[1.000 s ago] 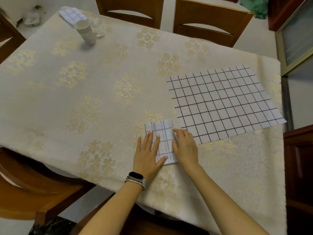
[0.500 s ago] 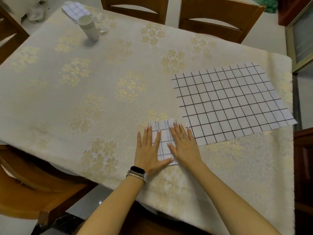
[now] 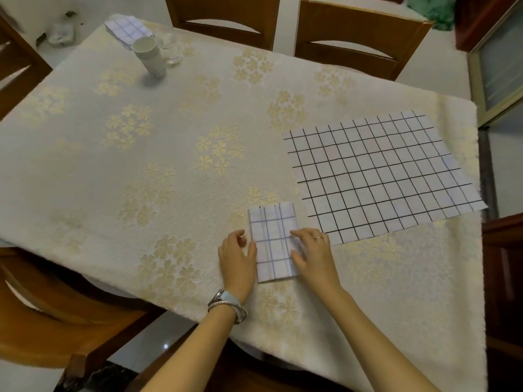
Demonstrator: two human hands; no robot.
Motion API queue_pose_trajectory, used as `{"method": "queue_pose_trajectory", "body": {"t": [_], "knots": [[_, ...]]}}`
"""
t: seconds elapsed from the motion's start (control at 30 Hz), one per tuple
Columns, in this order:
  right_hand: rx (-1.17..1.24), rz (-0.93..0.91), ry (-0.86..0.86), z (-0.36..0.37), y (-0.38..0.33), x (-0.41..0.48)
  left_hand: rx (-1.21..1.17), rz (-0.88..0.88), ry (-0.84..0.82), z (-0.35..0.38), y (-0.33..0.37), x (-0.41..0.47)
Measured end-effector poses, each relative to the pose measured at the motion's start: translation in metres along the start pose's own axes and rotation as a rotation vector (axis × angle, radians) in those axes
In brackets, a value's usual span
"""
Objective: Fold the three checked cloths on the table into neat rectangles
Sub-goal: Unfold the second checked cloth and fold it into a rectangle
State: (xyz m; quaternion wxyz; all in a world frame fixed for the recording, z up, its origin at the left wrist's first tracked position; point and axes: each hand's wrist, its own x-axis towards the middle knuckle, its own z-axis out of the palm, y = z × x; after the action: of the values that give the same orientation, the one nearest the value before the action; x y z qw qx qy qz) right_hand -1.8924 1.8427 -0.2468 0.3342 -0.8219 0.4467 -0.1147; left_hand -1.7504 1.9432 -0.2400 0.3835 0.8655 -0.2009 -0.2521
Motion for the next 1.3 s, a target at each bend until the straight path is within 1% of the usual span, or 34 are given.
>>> {"method": "queue_pose_trajectory", "body": {"t": [0.07,0.2,0.3,0.37,0.5,0.6,0.77,0.87,0.93,1.13,1.3], "knots": [[-0.009,0.0,-0.022,0.004,0.002,-0.004,-0.084,-0.089,-0.04,0.001,0.003,0.0],[-0.006,0.025,-0.026,0.006,0.001,-0.005,-0.143,-0.203,-0.128,0.006,0.016,0.0],[0.052,0.056,-0.044,0.003,-0.004,-0.005,-0.184,-0.216,-0.168,0.007,0.022,0.0],[0.112,0.092,-0.054,0.0,-0.006,-0.004,-0.261,-0.222,-0.195,0.007,0.027,0.0],[0.294,0.202,-0.044,-0.013,-0.013,-0.004,-0.427,-0.258,-0.278,0.0,0.04,-0.007],[0.486,0.287,-0.109,-0.026,-0.023,-0.008,-0.534,-0.286,-0.318,-0.007,0.044,-0.014],[0.731,0.458,-0.221,-0.052,-0.04,-0.02,-0.579,-0.268,-0.375,-0.026,0.05,-0.032],[0.92,0.516,-0.285,-0.063,-0.049,-0.032,-0.61,-0.237,-0.415,-0.042,0.054,-0.045],[0.97,0.511,-0.263,-0.066,-0.054,-0.041,-0.602,-0.224,-0.431,-0.051,0.055,-0.054],[0.938,0.435,-0.184,-0.076,-0.067,-0.072,-0.576,-0.193,-0.429,-0.075,0.054,-0.082],[0.919,0.398,-0.221,-0.084,-0.079,-0.094,-0.606,-0.194,-0.408,-0.099,0.043,-0.103]]}}
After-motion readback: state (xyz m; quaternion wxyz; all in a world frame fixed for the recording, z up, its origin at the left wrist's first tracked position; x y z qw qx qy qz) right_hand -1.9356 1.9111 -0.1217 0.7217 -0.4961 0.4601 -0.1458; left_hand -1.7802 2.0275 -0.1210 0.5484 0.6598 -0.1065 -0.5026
